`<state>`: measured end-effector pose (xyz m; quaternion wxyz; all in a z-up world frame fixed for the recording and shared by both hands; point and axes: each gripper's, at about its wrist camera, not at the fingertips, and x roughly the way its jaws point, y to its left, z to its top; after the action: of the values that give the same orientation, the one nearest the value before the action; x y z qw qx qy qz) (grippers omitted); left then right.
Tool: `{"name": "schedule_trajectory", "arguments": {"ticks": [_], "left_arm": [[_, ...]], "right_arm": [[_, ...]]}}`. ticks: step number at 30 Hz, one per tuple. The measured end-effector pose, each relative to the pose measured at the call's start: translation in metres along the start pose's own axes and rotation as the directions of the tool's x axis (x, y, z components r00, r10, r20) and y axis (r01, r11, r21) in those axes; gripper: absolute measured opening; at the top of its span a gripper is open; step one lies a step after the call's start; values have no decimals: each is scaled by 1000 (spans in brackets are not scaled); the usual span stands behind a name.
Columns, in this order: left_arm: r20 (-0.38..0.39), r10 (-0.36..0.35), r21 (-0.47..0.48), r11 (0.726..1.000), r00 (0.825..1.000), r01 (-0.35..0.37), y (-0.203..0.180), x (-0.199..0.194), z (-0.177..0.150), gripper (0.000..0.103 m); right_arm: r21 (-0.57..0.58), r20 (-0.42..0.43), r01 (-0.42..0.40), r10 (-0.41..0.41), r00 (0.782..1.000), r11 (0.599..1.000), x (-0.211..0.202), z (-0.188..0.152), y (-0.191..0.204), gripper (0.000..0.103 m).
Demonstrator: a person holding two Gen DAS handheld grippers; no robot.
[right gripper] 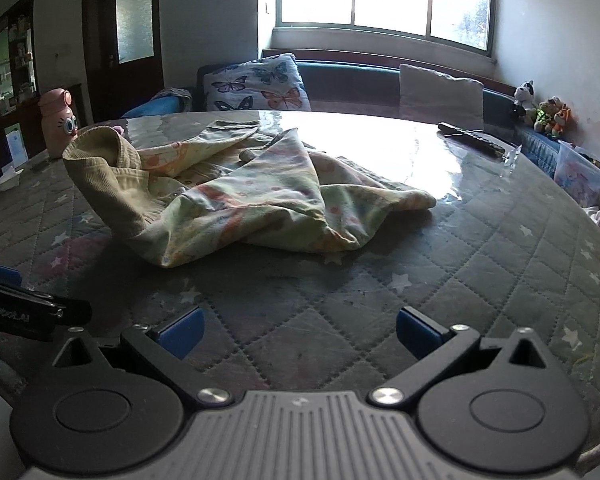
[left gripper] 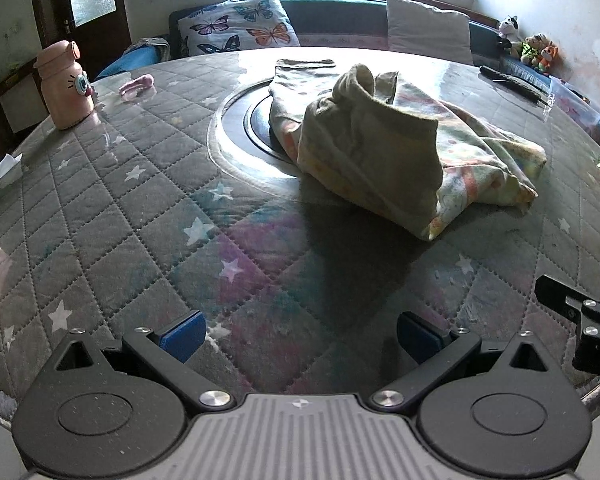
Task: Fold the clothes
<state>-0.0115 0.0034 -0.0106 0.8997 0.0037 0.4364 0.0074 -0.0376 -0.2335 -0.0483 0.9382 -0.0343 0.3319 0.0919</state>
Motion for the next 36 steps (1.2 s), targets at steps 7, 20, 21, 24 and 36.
{"name": "schedule_trajectory", "arguments": {"ticks": [7, 20, 21, 24, 36], "left_arm": [[-4, 1, 1, 1000, 1000, -1, 0, 2, 2, 103], [5, 10, -3, 1000, 1000, -10, 4, 6, 15, 103], [6, 11, -4, 1000, 1000, -11, 4, 6, 17, 103], [11, 17, -3, 1000, 1000, -17, 6, 6, 23, 103], [119, 48, 9, 999, 992, -49, 16, -15, 72, 103]], "right_arm": [[-1, -6, -22, 22, 1000, 1000, 2, 2, 1, 103], [-39, -24, -43, 42, 999, 998, 15, 15, 7, 103], [-42, -26, -45, 44, 999, 998, 17, 16, 8, 103], [-53, -29, -49, 48, 998, 997, 21, 20, 9, 103], [-51, -16, -75, 74, 997, 996, 43, 60, -4, 101]]}}
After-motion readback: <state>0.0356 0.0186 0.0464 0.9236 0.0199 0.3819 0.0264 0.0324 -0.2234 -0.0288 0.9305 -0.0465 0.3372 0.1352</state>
